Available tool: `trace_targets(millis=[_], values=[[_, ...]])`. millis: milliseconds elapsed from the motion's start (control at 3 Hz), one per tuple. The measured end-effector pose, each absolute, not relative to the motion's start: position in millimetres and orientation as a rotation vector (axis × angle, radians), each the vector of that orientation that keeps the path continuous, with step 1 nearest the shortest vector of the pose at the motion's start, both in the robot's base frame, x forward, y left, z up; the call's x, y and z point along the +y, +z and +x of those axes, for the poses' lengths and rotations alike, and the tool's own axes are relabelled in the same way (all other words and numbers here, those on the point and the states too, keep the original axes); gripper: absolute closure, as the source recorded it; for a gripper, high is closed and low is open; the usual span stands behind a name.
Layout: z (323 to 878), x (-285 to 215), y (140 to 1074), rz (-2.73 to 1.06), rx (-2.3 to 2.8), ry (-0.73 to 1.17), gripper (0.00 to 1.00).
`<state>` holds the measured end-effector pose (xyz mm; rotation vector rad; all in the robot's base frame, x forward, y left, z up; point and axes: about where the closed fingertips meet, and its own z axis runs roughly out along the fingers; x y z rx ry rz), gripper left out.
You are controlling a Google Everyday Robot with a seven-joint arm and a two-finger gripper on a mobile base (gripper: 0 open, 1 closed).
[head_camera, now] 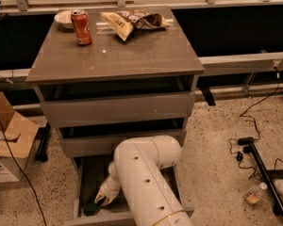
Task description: Pick sponge from bottom drawer and place on counter
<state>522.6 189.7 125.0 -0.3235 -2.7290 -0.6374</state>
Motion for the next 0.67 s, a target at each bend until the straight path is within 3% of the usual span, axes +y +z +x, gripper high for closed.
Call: trace_targets(millis=[667], values=[[521.5, 151.3, 198.6, -0.289, -2.733, -0.964, 1.00]])
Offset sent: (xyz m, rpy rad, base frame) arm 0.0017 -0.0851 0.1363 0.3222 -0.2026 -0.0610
